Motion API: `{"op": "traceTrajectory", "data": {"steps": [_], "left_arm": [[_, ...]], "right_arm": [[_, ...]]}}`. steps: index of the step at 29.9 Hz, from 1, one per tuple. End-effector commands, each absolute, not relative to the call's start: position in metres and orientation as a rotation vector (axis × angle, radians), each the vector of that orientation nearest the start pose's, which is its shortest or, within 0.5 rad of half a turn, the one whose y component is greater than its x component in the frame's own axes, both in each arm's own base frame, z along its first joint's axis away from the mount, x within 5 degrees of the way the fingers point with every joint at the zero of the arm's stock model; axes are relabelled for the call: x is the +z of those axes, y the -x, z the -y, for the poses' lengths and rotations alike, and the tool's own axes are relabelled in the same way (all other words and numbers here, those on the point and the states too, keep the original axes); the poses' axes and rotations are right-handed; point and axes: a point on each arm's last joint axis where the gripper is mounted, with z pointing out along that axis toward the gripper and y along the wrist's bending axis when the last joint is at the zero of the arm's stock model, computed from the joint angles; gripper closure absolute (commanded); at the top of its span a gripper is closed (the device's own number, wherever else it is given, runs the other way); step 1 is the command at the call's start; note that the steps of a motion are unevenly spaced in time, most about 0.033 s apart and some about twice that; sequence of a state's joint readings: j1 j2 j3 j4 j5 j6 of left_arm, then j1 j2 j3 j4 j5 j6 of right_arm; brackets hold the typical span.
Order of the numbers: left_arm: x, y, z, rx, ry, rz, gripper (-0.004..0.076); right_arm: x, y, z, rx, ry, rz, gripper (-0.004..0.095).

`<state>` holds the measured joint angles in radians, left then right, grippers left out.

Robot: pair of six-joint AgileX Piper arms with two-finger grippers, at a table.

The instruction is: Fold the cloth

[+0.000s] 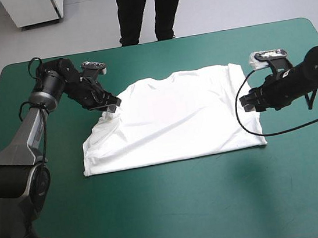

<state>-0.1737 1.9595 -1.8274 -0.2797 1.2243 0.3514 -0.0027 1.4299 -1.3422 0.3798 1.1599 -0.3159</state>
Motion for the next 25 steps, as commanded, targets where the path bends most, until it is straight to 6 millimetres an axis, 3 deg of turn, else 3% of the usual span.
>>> {"op": "traceTrajectory", "data": {"steps": [1,7,12,19,25], "left_arm": [[0.355,-0.385,0.094,-0.359,-0.645,-2.58,0.0375],[0.409,-0.348,0.087,-0.314,-0.644,-2.449,0.0375],[0.446,-0.316,0.081,-0.304,-0.627,-2.345,0.0375],[0.471,-0.289,0.076,-0.29,-0.622,-2.264,0.0376],[0.478,-0.28,0.075,-0.287,-0.622,-2.245,0.0376]], "right_arm": [[0.382,-0.283,-0.026,0.322,0.311,-2.515,0.0412],[0.386,-0.298,-0.018,0.196,0.273,-2.465,0.0411],[0.374,-0.33,-0.016,0.177,0.27,-2.499,0.0412],[0.348,-0.383,-0.016,0.187,0.265,-2.549,0.0412],[0.315,-0.409,-0.017,0.216,0.258,-2.619,0.0412]]}}
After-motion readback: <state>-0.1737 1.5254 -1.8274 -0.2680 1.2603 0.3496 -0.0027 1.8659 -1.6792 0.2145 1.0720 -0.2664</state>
